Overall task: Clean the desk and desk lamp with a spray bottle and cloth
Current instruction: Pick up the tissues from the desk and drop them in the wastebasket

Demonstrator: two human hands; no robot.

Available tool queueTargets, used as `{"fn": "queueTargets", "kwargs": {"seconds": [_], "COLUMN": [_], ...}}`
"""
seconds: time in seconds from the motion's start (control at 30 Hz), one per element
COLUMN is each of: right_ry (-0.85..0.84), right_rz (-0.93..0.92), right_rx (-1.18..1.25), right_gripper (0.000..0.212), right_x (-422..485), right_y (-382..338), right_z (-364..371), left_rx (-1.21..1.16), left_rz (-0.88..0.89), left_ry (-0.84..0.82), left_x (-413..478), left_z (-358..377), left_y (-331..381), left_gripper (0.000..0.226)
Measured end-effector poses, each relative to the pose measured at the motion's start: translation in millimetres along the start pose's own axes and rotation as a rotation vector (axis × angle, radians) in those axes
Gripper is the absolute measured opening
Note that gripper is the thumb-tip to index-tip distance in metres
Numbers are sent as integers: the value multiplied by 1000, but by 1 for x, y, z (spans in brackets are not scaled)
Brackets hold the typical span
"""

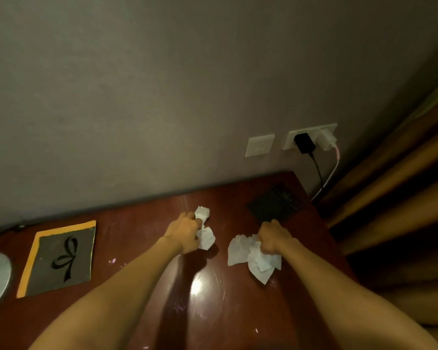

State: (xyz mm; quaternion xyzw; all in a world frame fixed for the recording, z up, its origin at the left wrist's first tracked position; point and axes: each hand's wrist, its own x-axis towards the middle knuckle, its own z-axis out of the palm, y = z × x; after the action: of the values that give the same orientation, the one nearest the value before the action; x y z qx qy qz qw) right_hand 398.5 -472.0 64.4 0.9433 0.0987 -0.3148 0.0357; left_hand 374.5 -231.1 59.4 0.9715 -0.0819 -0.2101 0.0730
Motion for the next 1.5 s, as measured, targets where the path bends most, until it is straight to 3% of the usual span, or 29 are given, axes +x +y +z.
{"fn": "queueTargets", "kwargs": {"seconds": [0.37, 0.53, 0.77, 0.97, 1.17, 1.3, 1.5], "right_ry": [-12, -21, -78, 12, 151, 210, 200], "right_rz": [-181, -193, -185, -209, -210, -217, -350], "right_rx": [-111, -134, -102, -39, -34, -60, -117], "right_gripper": [30, 30, 28, 26, 34, 44, 38], "right_x": [73, 94, 95, 61, 8, -30, -78], "right_y": [-5, 0, 0, -4, -27, -60, -138], "right_z": [37, 55, 51, 22, -7, -15, -12], "left_rx": [-1, -49, -165, -134, -188, -203, -189], "left_rz": [-46, -95, -137, -116, -98, -157, -280], "left_ry": [-139, -127, -55, -41, 20, 77, 115], "left_x": [79, 100, 98, 66, 5, -49, -150], "left_z": [34, 56, 60, 40, 31, 29, 44], "left_y": [-3, -6, -3, 5, 5, -7, -56], "left_gripper": [49, 62, 46, 32, 32, 36, 36]}}
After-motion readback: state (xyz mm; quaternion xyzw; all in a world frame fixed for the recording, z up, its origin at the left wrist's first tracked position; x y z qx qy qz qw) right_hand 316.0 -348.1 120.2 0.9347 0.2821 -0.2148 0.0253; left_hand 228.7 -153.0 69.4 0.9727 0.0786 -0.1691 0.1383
